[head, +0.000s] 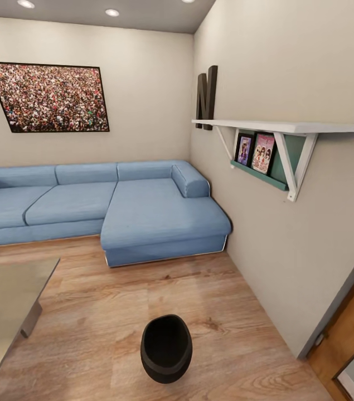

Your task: Place each of the two pumpkins and all three candles from the living room inside a cabinet in the living room (use any cabinet), then make sure every cabinet is closed, and position the cauldron so it is next to a table in the living room.

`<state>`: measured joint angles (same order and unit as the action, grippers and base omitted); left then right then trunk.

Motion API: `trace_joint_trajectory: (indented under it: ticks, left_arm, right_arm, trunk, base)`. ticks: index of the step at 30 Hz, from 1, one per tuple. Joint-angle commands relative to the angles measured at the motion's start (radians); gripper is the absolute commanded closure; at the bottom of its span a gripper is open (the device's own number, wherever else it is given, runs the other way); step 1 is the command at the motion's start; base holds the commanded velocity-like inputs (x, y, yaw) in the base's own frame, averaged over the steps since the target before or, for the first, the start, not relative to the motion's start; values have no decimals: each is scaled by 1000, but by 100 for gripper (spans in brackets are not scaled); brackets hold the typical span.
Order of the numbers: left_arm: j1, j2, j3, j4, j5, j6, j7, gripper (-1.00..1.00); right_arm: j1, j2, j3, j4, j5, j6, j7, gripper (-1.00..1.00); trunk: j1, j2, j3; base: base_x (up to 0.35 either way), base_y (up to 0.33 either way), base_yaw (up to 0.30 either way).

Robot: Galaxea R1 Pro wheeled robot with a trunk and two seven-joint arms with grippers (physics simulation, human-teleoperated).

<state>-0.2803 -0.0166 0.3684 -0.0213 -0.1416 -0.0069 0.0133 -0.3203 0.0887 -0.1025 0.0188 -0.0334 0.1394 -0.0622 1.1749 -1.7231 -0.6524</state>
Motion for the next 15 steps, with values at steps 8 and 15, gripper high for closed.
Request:
trace_joint_trajectory:
  ticks: [8, 15]
  left_arm:
    - [0, 0, 8, 0, -11, -1, -1, -100]
    - [0, 0, 8, 0, -10, -1, -1, -100]
  right_arm:
    - [-1, 0, -6, 1, -3, 0, -4, -100]
    - [-2, 0, -6, 1, -3, 0, -4, -100]
  trunk:
    - [0, 0, -1]
    - [0, 0, -1]
  base:
    - [134, 0, 0]
    - [290, 0, 0]
